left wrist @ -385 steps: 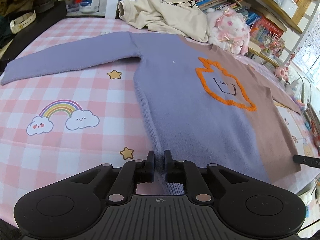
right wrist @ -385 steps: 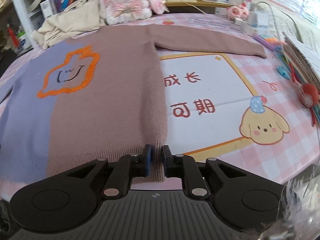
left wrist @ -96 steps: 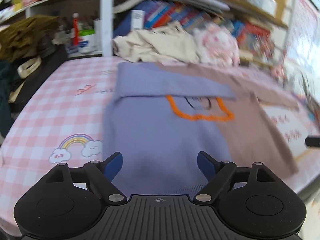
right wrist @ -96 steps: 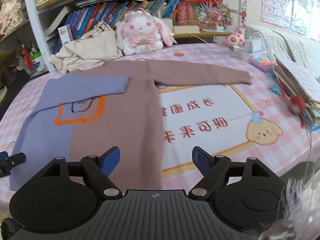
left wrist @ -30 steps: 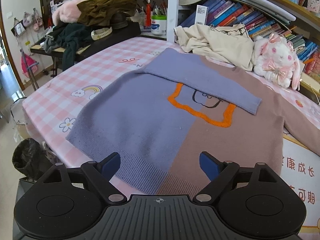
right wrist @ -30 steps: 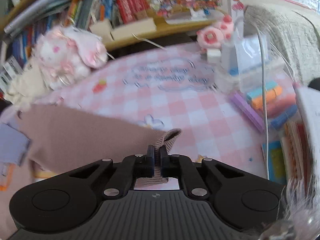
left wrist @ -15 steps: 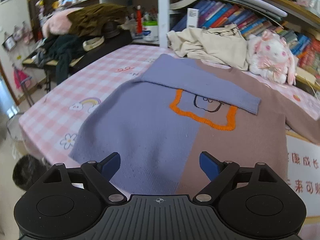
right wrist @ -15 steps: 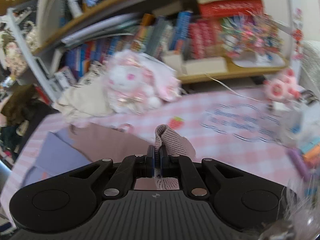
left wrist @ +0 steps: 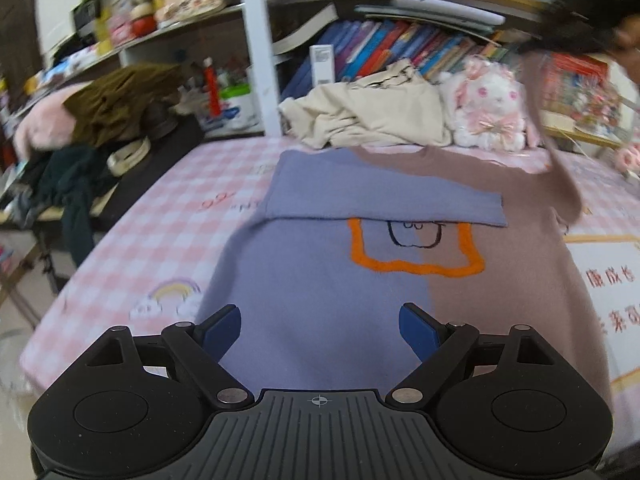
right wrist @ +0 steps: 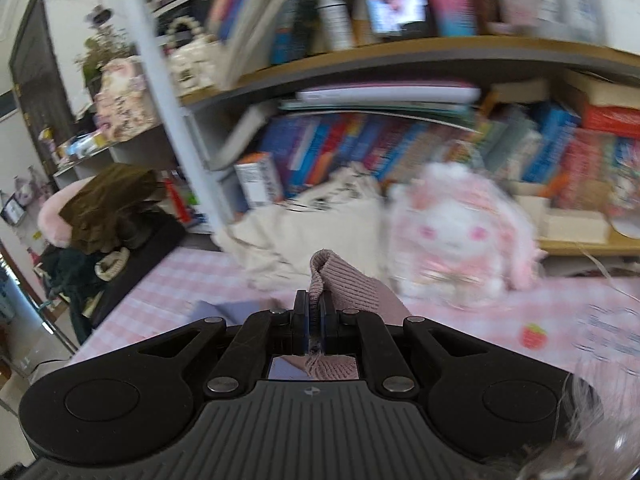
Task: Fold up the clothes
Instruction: 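Lift the mauve sleeve with the right tool and carry it across the body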
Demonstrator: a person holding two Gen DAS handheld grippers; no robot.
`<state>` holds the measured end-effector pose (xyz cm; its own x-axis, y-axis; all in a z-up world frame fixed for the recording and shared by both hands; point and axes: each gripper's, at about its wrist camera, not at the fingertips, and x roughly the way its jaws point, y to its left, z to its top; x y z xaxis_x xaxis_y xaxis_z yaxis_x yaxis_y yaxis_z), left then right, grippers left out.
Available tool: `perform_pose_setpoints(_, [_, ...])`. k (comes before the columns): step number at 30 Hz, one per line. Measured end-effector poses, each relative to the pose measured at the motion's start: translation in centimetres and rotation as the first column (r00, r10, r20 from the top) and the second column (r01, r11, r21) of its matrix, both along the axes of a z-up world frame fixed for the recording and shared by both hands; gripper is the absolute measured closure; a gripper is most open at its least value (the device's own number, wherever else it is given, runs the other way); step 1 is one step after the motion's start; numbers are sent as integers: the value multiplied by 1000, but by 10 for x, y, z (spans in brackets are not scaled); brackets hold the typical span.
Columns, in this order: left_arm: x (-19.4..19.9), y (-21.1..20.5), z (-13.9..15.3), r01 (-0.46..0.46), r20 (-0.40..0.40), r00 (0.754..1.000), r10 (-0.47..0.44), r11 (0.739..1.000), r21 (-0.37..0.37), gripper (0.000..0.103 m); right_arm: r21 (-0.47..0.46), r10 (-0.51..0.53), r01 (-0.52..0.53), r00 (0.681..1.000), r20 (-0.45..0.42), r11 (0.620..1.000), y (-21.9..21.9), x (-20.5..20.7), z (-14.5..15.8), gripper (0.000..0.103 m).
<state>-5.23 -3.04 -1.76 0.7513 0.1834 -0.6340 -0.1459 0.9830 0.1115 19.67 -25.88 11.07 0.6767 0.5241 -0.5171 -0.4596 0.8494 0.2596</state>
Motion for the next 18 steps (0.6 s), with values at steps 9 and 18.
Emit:
perform_pose_setpoints(9, [1, 24, -1, 159, -3, 987, -159, 984, 81, 14, -27, 7, -6, 999, 34, 1000, 110, 6, -6, 98])
perform_pose_setpoints(18, [-4, 47, -4, 196, -7, 980, -197, 976, 95, 14, -61, 9, -12, 999, -45, 998, 162, 11, -33, 97])
